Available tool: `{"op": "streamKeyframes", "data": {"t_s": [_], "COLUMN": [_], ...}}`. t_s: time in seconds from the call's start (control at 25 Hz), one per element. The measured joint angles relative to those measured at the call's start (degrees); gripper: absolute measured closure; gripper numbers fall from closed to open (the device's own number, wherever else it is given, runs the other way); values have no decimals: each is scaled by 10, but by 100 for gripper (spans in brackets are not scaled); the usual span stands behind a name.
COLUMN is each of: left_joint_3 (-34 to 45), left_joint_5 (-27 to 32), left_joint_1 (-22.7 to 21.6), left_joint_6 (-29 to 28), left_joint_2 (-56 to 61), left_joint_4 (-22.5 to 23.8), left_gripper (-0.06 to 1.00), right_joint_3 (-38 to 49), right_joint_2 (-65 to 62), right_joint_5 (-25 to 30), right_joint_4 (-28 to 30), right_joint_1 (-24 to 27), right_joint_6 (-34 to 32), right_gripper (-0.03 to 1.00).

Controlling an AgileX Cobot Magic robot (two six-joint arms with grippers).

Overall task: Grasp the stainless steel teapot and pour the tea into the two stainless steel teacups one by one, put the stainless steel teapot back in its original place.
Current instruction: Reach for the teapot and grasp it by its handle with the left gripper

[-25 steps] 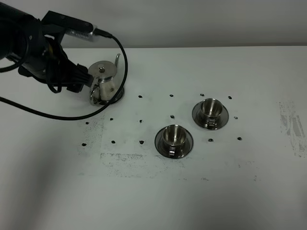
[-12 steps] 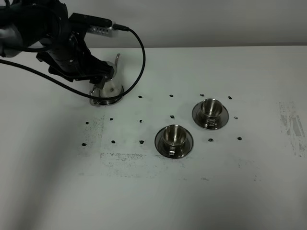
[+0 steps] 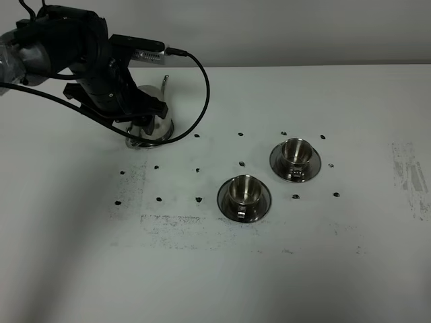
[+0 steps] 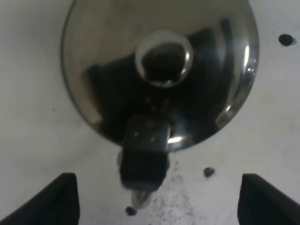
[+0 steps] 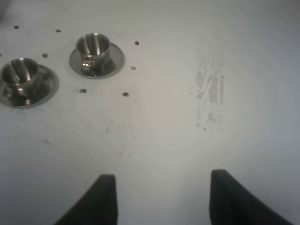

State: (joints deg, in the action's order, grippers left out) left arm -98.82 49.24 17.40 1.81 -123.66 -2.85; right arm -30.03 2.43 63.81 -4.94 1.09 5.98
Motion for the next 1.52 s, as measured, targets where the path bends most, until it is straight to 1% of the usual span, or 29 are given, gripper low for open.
{"op": "streamKeyframes", "data": {"t_s": [0.2,0.52,0.88,1.52], "left_joint_3": [-33,-86,-89,-89], "left_joint_5": [10,49,48,36], "left_joint_1": [0,0,0,0], "left_joint_6": [-1,-13,-22,-14], "left_joint_2": [-20,-53,-57,-57], "left_joint_4": [-3,-6,-2,5], "left_gripper": [27,28,28,30], "right_joint_3": [0,0,0,0], "right_joint_2": [0,0,0,0], "right_joint_5": [0,0,0,0], "right_joint_4": [0,0,0,0], "right_joint_1": [0,0,0,0], "right_joint_6": [0,0,0,0], "right_gripper": [53,53,53,53]}}
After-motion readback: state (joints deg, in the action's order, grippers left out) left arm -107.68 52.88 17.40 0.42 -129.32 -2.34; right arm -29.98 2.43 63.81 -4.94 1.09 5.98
